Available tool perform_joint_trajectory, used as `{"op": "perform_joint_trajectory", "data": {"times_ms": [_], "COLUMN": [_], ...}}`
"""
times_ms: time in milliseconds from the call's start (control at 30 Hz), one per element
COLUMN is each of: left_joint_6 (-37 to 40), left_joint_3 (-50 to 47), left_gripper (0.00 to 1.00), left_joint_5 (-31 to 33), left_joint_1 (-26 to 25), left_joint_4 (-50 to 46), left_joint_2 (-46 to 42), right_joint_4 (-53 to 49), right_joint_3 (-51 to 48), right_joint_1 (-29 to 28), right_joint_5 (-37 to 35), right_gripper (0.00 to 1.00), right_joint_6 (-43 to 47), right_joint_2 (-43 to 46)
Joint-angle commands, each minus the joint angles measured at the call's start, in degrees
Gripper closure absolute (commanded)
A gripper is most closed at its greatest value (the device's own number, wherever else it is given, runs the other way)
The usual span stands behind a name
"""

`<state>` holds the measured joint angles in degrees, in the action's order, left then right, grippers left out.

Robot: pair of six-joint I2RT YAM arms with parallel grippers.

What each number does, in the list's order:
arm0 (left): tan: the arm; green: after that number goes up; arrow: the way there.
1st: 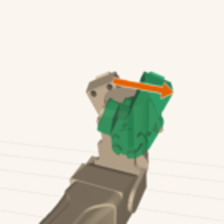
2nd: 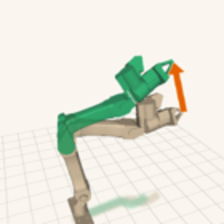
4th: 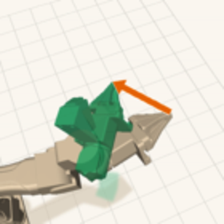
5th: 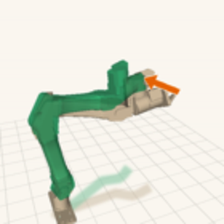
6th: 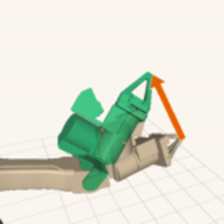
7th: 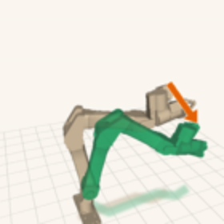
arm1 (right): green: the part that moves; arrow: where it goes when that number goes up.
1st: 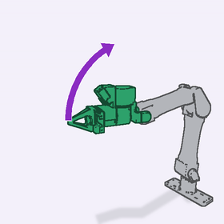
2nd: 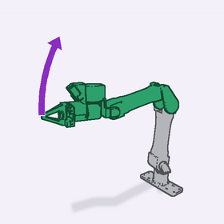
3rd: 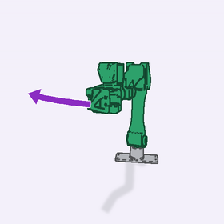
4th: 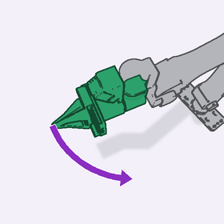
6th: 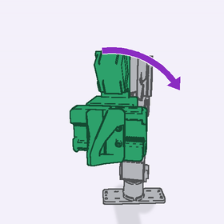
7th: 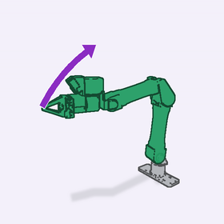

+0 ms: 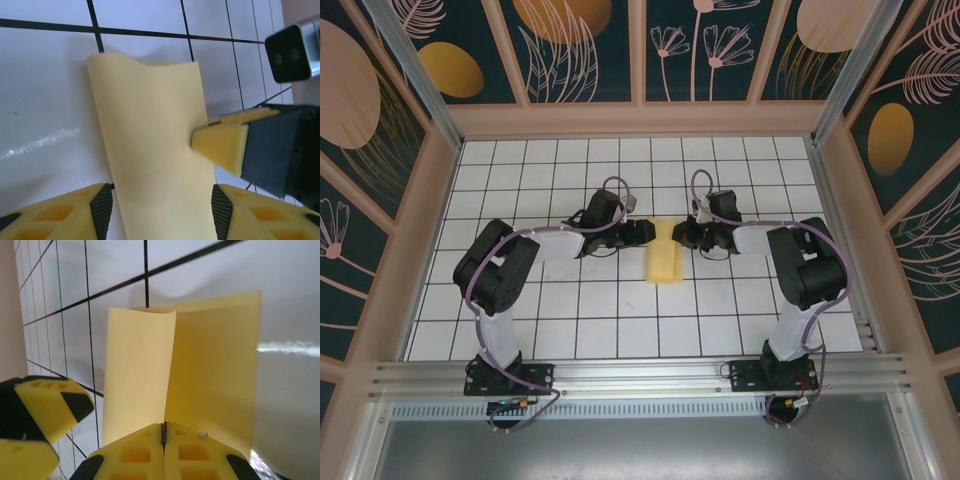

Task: Fold a paper plane with a square sheet of paper (fold left side to right side)
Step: First fold in half a square sheet of paper at the center of the table.

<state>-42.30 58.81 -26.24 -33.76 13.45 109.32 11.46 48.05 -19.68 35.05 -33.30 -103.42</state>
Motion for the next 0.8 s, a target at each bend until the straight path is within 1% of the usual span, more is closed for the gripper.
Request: {"op": "perform_joint_trajectory", "data": {"times_ms": [0, 400, 533, 667, 767], "left_joint_6": [-0.5, -0.7, -1.0, -1.6, -1.9], "left_joint_3": [2.3, 4.5, 5.3, 6.0, 6.5], "left_gripper": [0.43, 0.45, 0.46, 0.47, 0.46], "left_joint_5": [1.7, 3.4, 4.1, 4.9, 4.9], "left_joint_1": [-0.6, -2.0, -2.4, -2.7, -2.9], "left_joint_4": [-3.5, -6.1, -7.5, -8.3, -8.5], "left_joint_2": [2.2, 5.0, 5.9, 6.8, 7.3], "right_joint_4": [-0.3, 0.1, 1.4, 0.8, -0.6], "right_joint_3": [-1.6, -0.8, -0.9, -0.9, -1.1], "right_joint_1": [0.3, 0.7, 2.3, 3.5, 4.3], "right_joint_5": [-0.9, -1.4, 0.1, 0.7, 0.0], "right_gripper": [1.00, 1.00, 0.98, 0.81, 0.72], "right_joint_6": [1.0, 1.7, 1.5, 2.3, 3.4], "right_joint_2": [2.6, 1.9, 1.5, 2.3, 3.7]}}
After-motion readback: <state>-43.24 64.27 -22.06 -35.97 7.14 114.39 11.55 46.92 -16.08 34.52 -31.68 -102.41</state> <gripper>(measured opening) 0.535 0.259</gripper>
